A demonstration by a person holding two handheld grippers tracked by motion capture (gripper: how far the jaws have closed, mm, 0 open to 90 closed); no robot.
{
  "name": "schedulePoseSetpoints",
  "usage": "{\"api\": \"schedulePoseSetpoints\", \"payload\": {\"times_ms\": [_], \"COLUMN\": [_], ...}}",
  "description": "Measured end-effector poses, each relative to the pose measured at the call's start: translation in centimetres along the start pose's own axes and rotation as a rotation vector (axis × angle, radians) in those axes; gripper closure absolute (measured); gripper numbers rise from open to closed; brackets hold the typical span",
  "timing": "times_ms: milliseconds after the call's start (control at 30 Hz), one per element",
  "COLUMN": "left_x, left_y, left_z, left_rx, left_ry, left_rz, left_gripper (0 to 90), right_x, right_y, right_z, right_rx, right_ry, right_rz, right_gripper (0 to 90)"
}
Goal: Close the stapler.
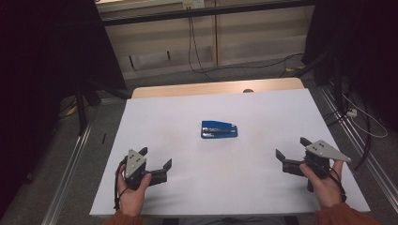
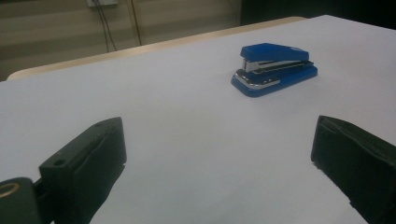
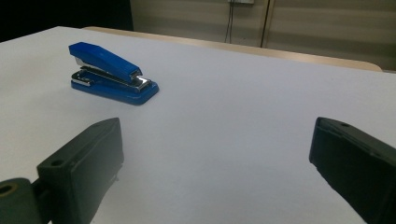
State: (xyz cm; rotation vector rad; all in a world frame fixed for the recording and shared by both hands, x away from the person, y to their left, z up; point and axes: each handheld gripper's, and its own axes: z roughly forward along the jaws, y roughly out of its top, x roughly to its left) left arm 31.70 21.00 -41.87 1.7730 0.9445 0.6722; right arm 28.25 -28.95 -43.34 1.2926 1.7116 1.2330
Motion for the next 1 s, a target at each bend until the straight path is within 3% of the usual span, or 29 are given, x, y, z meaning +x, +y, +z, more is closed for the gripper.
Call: {"api": "schedulePoseSetpoints", "payload": {"times_ms": [100,500,833,900,1000], "left_x": [0.3,1.2,1.5,1.4,1.4], "left_y": [-0.3,-1.0,-0.9,-0.8,-0.7], "left_z": [-0.6,-2.7,-2.1,-2.2,-2.4], "left_rx": [-0.005,-0.018,-0.004,-0.011,-0.029], "left_ry": [-0.001,0.052,0.042,0.058,0.050], "left_rz": [-0.026,-0.058,-0.058,-0.052,-0.057], "left_gripper": [3.3,3.2,2.9,2.9,2.9], "right_x": [-0.3,-0.1,-0.5,-0.5,-0.5], "right_y": [-0.3,-0.9,-0.9,-0.8,-0.8], "right_z": [-0.5,-1.8,-1.5,-1.4,-1.5], "right_rx": [-0.001,0.000,-0.016,-0.018,-0.020], "right_ry": [-0.011,-0.035,-0.055,-0.070,-0.074], "right_rz": [0.010,0.010,0.030,0.024,0.033], "right_gripper": [3.0,2.6,2.9,2.9,2.7]}}
